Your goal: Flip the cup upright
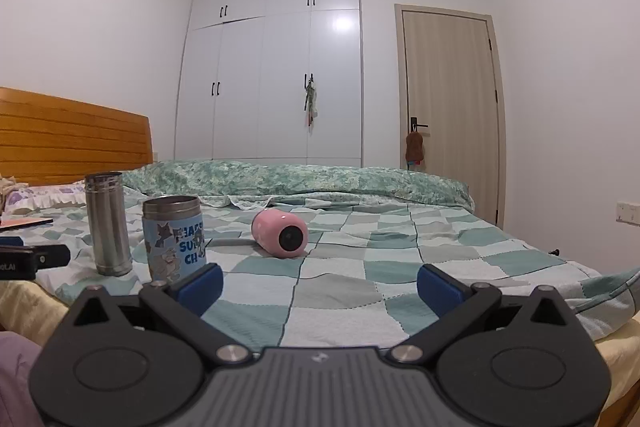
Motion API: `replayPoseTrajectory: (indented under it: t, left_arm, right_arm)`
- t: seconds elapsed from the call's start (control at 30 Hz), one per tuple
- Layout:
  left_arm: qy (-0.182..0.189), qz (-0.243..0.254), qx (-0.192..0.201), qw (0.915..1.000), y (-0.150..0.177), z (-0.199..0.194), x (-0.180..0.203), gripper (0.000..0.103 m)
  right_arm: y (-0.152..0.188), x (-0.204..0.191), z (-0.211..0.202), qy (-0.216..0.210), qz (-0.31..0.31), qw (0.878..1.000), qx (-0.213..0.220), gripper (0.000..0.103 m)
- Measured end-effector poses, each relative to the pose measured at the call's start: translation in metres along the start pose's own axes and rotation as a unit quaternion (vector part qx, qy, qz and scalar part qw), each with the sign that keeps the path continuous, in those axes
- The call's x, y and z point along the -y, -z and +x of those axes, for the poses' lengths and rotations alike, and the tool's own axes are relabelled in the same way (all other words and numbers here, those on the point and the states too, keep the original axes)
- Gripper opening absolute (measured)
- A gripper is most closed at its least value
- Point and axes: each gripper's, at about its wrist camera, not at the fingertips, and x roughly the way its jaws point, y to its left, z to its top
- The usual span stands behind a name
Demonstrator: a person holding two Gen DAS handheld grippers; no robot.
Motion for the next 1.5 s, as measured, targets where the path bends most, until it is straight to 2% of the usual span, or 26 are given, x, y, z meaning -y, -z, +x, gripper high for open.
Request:
replayPoseTrajectory:
  t: [1.5]
  left_arm:
    - [0.007, 0.000, 0.002, 1.0000, 0.0003, -0.0001, 0.0011, 0.103]
  right_arm:
    - [0.0003, -0.0014, 0.0004, 0.000, -0.003, 1.000, -0.001, 0.103]
